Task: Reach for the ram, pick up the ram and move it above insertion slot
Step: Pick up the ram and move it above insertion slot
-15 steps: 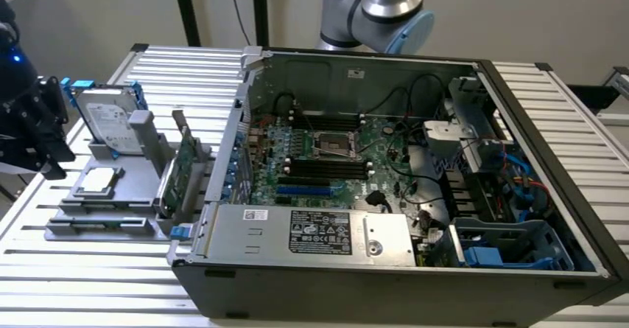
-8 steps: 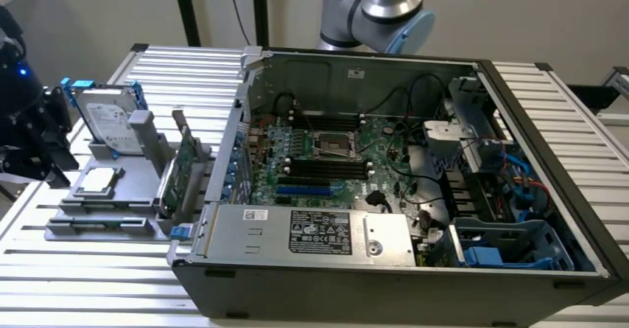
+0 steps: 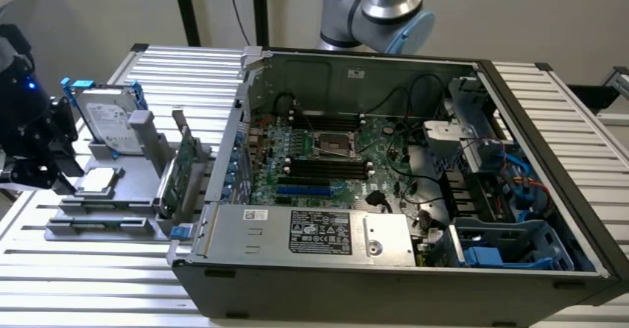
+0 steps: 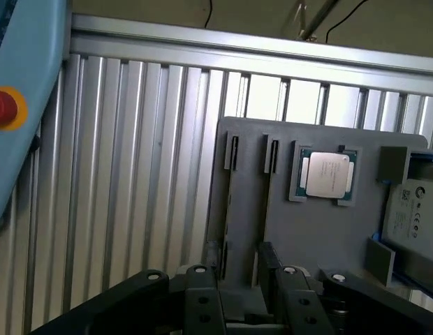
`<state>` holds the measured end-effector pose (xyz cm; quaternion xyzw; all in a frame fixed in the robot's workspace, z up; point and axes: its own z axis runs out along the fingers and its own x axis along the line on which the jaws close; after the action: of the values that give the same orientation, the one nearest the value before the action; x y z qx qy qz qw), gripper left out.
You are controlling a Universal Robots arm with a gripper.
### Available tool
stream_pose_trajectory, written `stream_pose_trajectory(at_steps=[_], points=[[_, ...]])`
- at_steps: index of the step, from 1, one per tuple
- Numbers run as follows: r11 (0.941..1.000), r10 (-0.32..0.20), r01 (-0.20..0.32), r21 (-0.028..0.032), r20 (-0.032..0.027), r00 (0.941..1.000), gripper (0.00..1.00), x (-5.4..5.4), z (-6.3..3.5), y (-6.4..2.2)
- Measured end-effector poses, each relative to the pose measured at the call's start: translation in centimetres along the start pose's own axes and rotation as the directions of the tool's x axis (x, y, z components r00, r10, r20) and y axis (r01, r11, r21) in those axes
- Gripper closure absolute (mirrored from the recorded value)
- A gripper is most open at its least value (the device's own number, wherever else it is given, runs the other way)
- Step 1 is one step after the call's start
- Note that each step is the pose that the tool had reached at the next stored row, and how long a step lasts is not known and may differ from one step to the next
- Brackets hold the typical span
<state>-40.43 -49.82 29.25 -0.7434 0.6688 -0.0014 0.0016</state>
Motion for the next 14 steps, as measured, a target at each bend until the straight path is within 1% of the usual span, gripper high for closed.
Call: stream_pose_trajectory(at_steps=[14], points=[[0.9999, 0.012, -0.012, -0.0001, -0.0001, 0.9999, 0.64, 0.1, 2.54, 0.02]])
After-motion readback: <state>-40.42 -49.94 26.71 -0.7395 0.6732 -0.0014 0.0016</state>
